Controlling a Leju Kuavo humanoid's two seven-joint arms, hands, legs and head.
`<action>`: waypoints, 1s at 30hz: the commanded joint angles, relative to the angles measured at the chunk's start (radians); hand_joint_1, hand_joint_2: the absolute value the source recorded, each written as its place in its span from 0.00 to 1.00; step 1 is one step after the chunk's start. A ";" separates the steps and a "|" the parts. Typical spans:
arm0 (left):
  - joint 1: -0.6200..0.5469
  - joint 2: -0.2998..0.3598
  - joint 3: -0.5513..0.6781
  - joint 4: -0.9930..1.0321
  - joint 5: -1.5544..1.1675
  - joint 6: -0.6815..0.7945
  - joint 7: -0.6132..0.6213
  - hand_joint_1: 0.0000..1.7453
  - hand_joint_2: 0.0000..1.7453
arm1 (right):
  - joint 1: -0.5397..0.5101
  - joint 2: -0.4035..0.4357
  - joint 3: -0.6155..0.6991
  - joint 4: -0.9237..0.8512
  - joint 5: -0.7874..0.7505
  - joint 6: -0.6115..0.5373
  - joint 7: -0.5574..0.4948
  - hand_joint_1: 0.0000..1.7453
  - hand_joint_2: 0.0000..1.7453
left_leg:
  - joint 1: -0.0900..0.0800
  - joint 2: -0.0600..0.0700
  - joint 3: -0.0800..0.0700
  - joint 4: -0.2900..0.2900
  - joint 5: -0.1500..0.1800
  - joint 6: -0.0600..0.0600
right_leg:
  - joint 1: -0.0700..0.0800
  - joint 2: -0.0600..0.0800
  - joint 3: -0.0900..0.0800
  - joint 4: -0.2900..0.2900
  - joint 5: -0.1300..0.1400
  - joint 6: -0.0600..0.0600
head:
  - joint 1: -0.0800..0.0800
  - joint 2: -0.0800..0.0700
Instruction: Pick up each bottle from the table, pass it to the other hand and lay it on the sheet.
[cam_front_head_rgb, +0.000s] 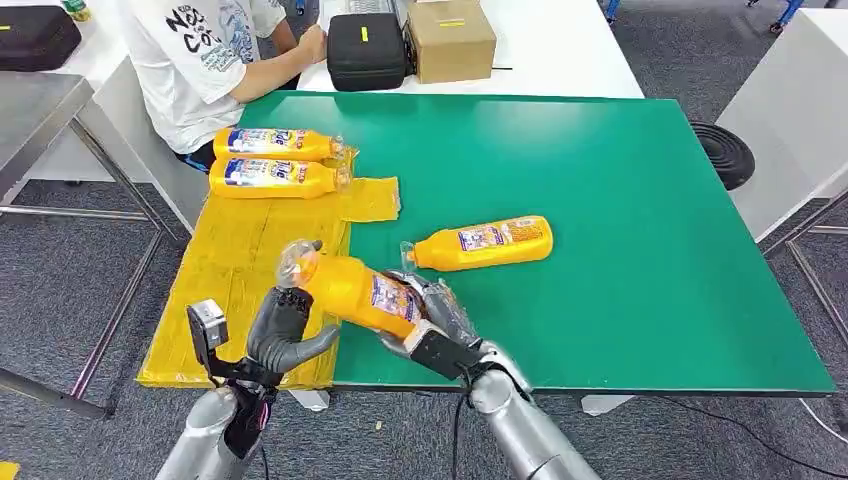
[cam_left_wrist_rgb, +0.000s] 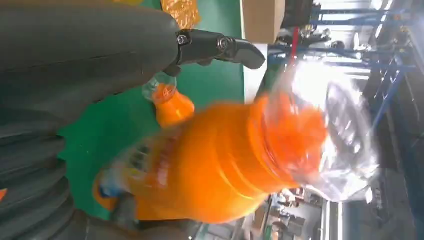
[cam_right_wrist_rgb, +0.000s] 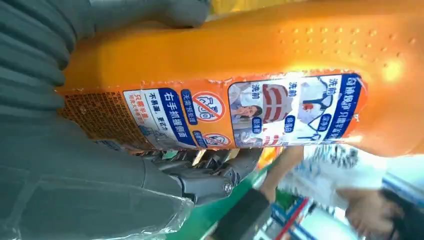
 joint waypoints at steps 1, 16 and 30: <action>-0.072 0.006 -0.049 0.108 0.008 -0.009 0.010 0.00 1.00 | -0.078 0.046 0.103 0.163 0.026 0.008 0.024 1.00 1.00 | 0.000 0.001 0.005 -0.001 -0.001 0.000 | 0.001 0.000 0.005 -0.001 -0.001 -0.003 | 0.000 0.000; -0.058 0.006 -0.036 0.089 0.072 -0.049 0.006 0.00 1.00 | -0.098 0.052 0.134 0.226 0.042 0.035 0.043 1.00 1.00 | 0.000 0.001 0.004 -0.001 -0.001 0.000 | 0.001 0.000 0.004 -0.001 -0.001 -0.002 | 0.000 0.000; -0.052 0.023 -0.050 0.068 0.143 -0.159 -0.027 1.00 1.00 | -0.121 0.052 0.135 0.281 0.042 0.047 0.032 1.00 1.00 | 0.000 0.000 0.004 -0.001 -0.001 0.000 | 0.001 -0.001 0.004 -0.001 -0.001 -0.003 | 0.000 0.000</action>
